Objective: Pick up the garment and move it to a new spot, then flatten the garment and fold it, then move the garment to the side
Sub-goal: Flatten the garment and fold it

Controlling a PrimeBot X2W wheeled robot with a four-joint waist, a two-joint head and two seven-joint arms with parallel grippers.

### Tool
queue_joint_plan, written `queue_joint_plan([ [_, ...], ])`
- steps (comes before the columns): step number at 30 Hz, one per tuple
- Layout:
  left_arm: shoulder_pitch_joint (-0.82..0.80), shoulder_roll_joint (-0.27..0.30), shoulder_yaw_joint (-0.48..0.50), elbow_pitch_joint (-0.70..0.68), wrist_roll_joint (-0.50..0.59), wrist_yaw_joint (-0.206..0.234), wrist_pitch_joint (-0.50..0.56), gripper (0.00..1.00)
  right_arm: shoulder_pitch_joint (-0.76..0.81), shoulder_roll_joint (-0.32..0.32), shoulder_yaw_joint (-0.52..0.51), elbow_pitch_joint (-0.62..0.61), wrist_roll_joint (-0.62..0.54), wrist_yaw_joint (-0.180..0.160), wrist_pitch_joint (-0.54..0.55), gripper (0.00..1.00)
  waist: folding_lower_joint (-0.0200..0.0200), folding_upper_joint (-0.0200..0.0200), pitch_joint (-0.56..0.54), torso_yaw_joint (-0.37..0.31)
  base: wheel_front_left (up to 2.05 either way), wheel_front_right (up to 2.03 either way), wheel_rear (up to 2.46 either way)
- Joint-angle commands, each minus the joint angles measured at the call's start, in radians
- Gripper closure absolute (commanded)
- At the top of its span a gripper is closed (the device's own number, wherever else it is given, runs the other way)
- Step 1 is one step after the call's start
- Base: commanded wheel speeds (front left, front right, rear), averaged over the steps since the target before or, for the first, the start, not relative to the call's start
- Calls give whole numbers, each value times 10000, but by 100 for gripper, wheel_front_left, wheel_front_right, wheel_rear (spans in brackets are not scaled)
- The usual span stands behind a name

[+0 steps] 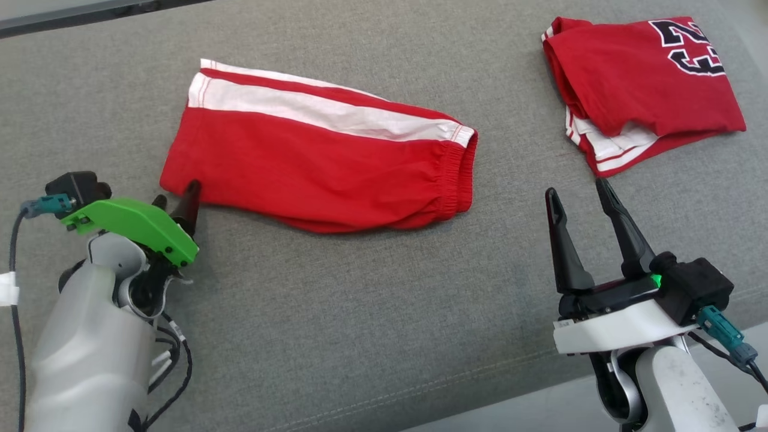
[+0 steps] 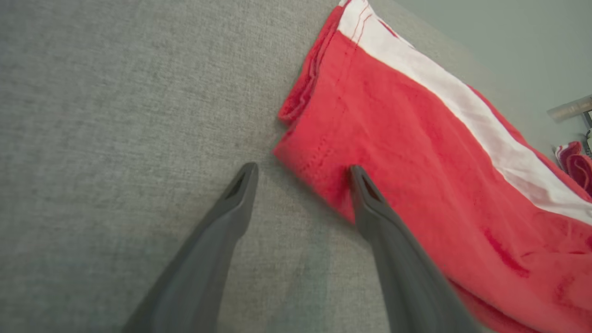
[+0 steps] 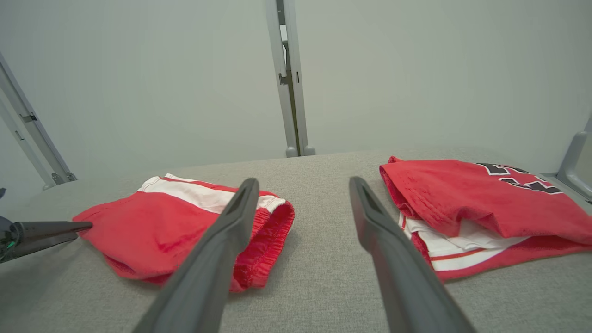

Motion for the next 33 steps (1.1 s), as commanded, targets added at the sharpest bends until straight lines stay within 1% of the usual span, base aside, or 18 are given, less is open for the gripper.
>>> queue_joint_plan([
  [1,-237,59,50,103,-129,-38,34,0,-140,6,-8,-47,28,-1,-38,0,0,-1,555,-475,0,0,0],
  [4,-554,47,-20,490,-454,-33,152,0,-239,44,-27,-71,60,-1,-38,0,0,-1,749,-557,0,0,0],
  [8,-716,-26,-279,539,-947,-31,299,0,-283,98,-106,-60,69,-1,-38,0,0,-1,863,-556,0,0,0],
  [10,-714,42,-506,582,-1011,-17,304,0,-332,117,-112,-36,52,-1,-40,0,0,-1,887,-550,0,0,0],
  [11,-709,32,-526,568,-1155,-14,200,52,-355,130,-110,-29,41,-1,-40,0,0,-1,897,-542,0,0,0],
  [12,-717,76,-557,579,-1169,-14,51,100,-378,139,-103,-35,29,-1,-38,0,0,-1,904,-534,0,0,0],
  [14,-682,114,-714,635,-1216,-16,-151,100,-383,158,-114,-33,9,-1,-38,0,0,-1,893,-506,0,0,0],
  [16,-653,150,-766,645,-1256,-17,-569,100,-354,164,-164,-38,-11,-1,-38,0,0,-1,871,-443,0,0,0],
  [25,253,-123,-1316,70,-1462,-19,-2374,100,-55,146,-311,25,64,-1,-38,0,0,-1,569,29,0,0,0],
  [30,1019,-317,-1705,-357,-1337,-19,-3220,100,81,35,-362,111,95,-1,-40,0,0,-1,321,252,0,0,0],
  [33,1469,-454,-1757,-623,-1205,-19,-3686,100,173,-36,-389,149,106,-1,-38,0,0,-1,161,400,0,0,0],
])
